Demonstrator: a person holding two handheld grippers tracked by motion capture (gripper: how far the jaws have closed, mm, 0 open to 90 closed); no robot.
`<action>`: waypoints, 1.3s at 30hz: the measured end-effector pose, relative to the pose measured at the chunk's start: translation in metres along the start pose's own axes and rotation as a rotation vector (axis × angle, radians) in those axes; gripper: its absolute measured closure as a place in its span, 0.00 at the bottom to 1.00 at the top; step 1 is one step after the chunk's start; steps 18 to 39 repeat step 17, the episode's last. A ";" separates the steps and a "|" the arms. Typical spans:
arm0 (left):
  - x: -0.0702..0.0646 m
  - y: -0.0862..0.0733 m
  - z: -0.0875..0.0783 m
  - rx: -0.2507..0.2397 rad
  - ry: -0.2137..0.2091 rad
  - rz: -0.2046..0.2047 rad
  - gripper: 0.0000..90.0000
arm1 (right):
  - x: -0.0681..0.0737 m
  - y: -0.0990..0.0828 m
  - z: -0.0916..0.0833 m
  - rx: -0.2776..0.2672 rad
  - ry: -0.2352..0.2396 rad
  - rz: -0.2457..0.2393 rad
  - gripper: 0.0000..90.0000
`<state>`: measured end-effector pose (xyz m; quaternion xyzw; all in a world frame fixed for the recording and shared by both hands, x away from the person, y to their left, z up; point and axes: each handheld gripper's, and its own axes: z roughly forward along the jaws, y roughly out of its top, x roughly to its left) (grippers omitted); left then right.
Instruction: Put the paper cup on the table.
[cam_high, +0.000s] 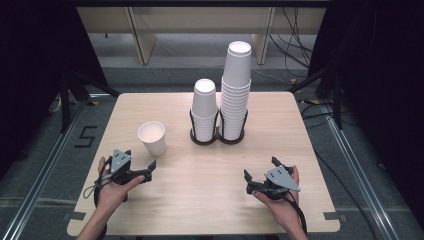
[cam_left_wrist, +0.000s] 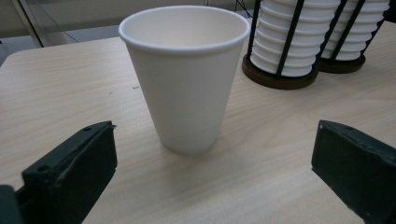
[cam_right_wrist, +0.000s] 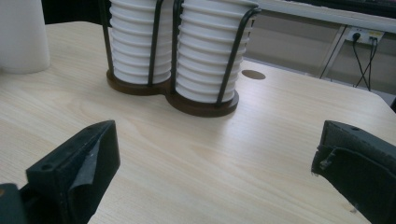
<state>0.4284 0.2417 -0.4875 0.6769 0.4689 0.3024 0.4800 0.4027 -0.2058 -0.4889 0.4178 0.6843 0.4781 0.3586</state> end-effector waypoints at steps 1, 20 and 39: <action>0.000 0.000 0.000 0.000 0.000 0.000 0.00 | 0.000 0.000 0.000 0.000 0.000 0.000 0.01; -0.004 -0.024 -0.022 -0.044 0.009 -0.023 0.00 | -0.007 -0.009 0.000 -0.039 -0.019 0.026 0.01; -0.004 -0.024 -0.022 -0.044 0.009 -0.023 0.00 | -0.007 -0.009 0.000 -0.039 -0.019 0.026 0.01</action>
